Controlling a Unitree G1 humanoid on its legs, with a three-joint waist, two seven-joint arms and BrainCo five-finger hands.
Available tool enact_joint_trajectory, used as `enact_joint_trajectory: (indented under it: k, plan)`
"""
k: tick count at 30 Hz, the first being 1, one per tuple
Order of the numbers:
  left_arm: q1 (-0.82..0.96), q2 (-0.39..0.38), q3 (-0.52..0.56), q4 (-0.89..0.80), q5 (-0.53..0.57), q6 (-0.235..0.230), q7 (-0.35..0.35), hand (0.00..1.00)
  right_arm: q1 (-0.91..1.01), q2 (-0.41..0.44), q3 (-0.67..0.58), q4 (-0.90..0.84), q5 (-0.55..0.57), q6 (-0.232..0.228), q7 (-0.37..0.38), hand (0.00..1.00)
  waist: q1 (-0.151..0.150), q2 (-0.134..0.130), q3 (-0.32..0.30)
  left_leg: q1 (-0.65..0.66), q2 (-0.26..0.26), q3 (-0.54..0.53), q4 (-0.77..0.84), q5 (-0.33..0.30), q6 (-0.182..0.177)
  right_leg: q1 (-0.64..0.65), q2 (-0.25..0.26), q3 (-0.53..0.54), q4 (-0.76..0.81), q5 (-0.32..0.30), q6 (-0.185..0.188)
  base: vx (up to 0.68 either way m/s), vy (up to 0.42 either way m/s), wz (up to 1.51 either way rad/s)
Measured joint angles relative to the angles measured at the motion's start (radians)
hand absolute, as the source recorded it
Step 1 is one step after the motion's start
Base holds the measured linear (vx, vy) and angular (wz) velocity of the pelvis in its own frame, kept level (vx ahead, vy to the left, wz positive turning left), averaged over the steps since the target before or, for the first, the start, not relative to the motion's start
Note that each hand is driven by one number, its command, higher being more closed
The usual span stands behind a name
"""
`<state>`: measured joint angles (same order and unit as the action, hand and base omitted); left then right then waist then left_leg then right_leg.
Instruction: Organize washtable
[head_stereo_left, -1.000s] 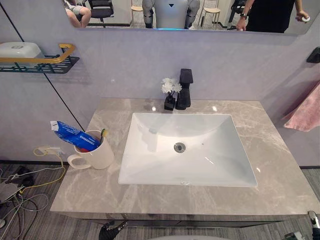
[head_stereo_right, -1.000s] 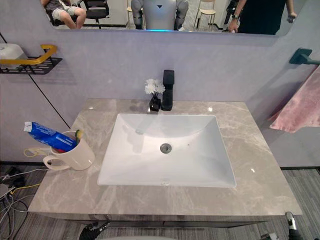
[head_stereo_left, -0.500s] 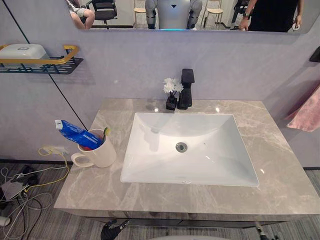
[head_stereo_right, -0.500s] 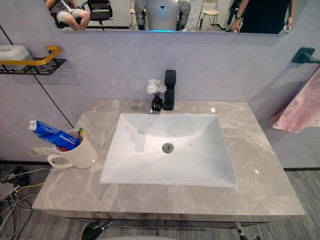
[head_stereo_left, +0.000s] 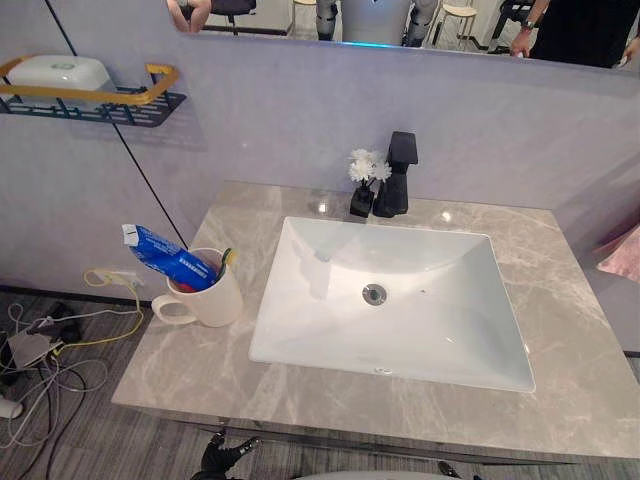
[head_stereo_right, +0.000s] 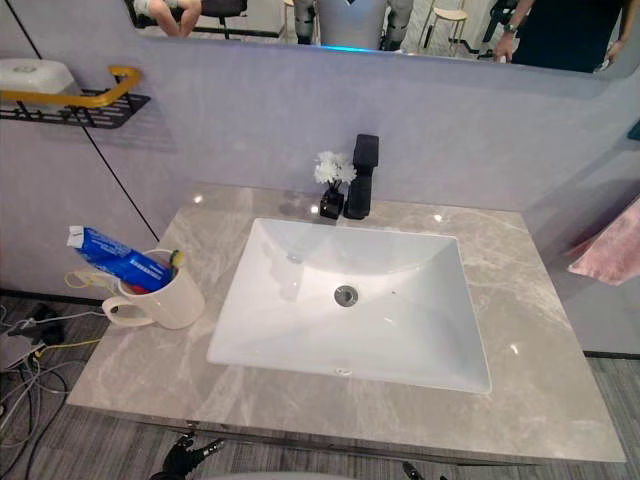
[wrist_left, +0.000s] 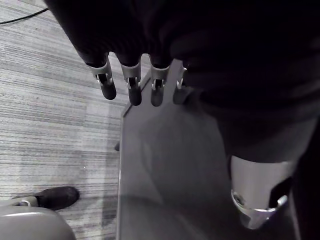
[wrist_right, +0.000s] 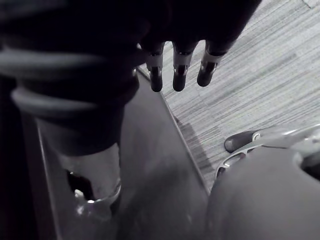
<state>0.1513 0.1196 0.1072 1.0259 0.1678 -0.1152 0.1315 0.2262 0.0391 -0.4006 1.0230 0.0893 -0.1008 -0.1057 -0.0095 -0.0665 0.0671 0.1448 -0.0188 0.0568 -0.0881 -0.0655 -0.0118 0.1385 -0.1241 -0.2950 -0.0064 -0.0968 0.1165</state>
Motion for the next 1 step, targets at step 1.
enact_joint_trajectory:
  k: [1]
  plan:
    - [-0.001, 0.008, -0.017, 0.003, 0.0, 0.0, 0.0, 0.0, -0.005, -0.005, 0.01, 0.008, -0.015, 0.0, 0.004, 0.0, 0.0, -0.004, 0.003, 0.0, -0.002, -0.001, 0.0, 0.0, 0.001, 0.001, -0.001, -0.001, 0.0, 0.001, 0.001, -0.02, -0.013, 0.04]
